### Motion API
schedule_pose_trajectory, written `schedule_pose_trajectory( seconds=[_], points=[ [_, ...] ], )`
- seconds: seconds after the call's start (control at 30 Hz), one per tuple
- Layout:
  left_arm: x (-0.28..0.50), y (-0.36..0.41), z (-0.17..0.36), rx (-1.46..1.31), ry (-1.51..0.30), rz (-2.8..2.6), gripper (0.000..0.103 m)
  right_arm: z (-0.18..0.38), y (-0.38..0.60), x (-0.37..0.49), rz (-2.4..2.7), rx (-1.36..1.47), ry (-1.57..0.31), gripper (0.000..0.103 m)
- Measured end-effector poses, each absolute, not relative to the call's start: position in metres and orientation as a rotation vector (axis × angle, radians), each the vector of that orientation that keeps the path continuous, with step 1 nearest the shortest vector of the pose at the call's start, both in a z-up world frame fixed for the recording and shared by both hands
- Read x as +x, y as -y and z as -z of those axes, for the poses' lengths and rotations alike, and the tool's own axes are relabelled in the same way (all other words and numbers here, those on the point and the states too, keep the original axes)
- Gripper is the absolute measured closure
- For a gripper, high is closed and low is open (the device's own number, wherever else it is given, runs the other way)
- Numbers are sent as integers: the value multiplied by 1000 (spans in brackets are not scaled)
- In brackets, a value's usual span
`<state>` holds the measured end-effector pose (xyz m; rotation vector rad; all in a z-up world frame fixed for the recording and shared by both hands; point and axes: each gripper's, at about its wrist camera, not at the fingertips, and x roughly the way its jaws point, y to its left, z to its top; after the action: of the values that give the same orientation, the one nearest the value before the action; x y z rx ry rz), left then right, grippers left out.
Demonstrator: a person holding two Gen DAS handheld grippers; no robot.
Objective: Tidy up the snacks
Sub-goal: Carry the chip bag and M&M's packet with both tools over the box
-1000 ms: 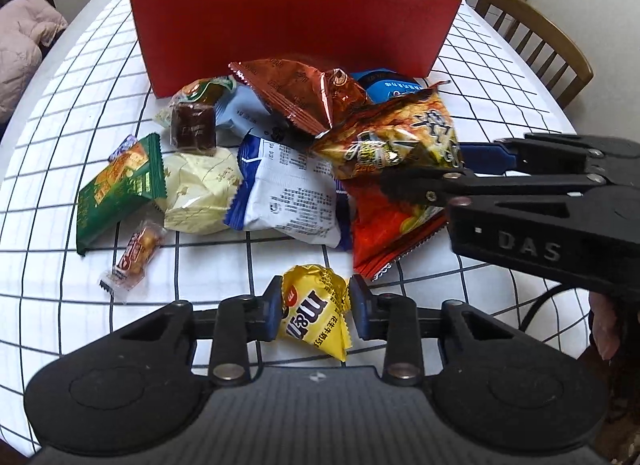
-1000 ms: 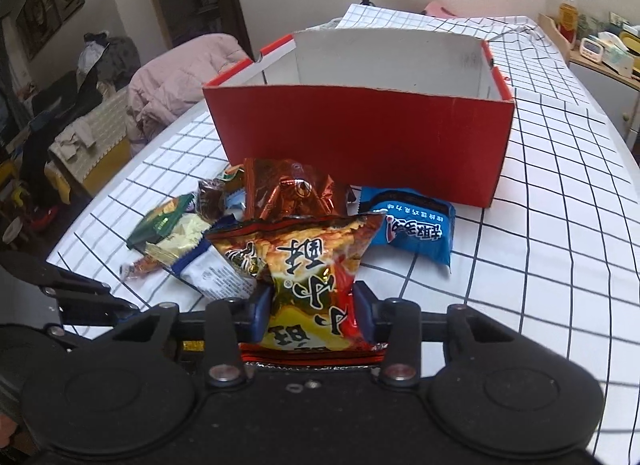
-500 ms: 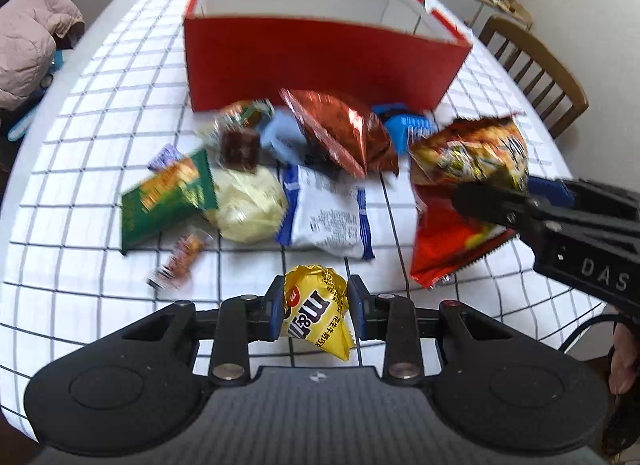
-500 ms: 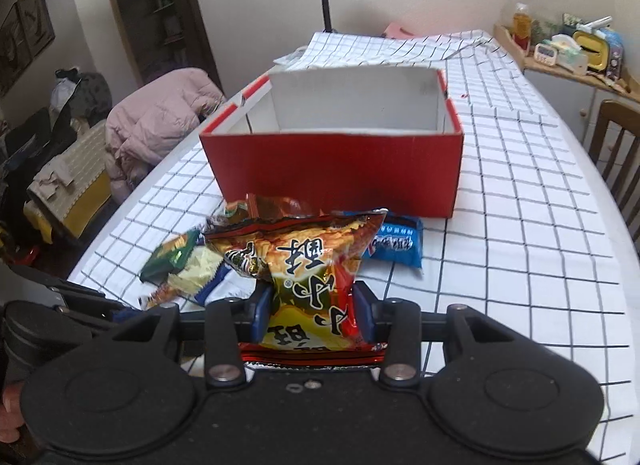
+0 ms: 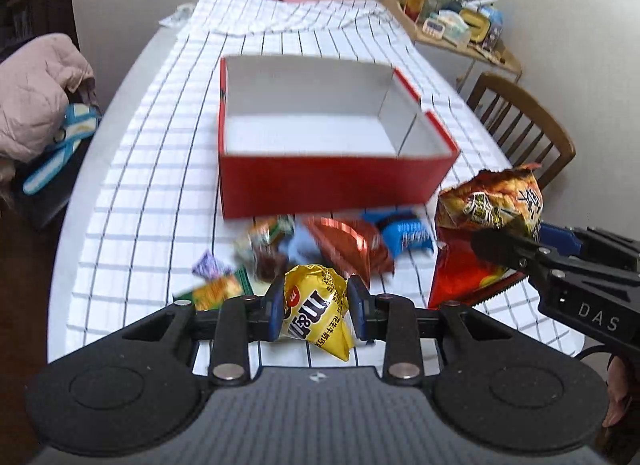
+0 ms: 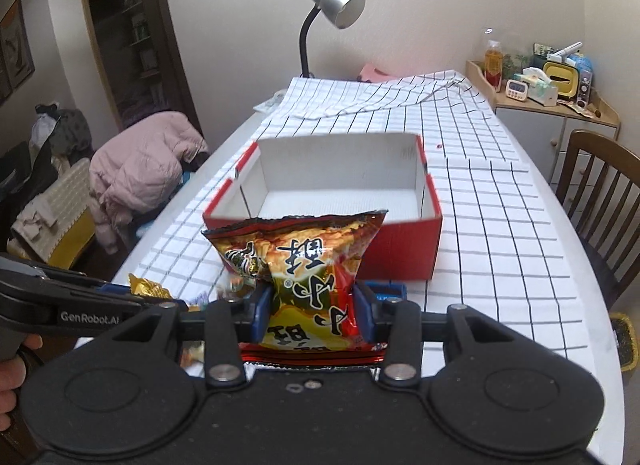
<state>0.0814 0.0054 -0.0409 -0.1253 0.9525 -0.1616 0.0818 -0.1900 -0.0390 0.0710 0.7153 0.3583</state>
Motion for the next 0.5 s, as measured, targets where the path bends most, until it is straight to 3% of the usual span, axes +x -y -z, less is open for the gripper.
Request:
schedule_pose_trajectory(
  seconds=[0.5],
  points=[
    [171, -5, 4, -134, -929, 85, 72, 22, 196, 164, -309, 87, -739, 61]
  ],
)
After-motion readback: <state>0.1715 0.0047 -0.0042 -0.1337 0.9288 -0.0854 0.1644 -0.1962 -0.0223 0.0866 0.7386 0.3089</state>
